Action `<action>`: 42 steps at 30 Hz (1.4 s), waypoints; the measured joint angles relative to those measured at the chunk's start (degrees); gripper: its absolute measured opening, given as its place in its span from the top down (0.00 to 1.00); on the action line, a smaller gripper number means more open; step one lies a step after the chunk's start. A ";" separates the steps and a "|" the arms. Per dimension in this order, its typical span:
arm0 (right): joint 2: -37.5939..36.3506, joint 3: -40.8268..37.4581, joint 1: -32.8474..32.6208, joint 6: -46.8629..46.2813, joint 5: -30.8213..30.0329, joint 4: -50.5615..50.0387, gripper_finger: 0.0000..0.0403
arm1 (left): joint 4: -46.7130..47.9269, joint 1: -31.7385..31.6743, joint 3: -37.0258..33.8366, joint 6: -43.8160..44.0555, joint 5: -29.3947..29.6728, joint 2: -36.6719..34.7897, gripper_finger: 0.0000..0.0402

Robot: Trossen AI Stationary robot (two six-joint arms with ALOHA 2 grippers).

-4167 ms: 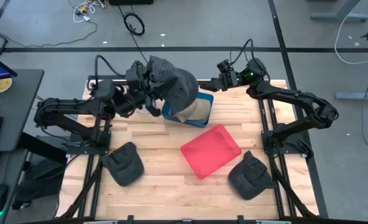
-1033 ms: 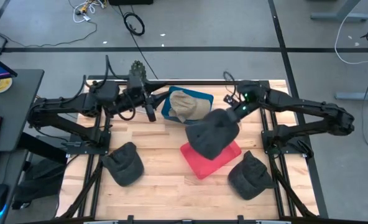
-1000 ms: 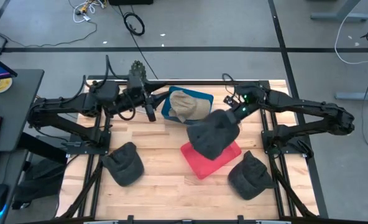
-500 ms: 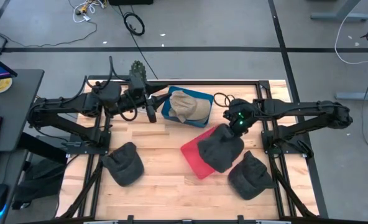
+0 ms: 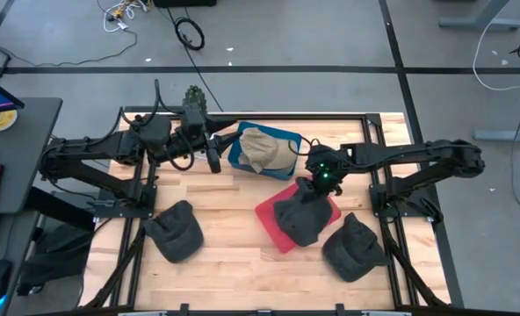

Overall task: Pick & Place hat
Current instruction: Put the middle black cap into the red bin

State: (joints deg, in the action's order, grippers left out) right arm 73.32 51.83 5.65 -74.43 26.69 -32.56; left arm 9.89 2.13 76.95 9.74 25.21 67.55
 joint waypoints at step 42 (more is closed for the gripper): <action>1.36 0.00 -3.22 5.08 -17.69 3.20 0.98 | 0.98 0.74 0.00 1.72 0.02 0.00 0.53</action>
State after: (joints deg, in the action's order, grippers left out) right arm 74.67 51.83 2.43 -69.36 9.00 -29.36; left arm 10.87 2.87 76.95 11.46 25.23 67.55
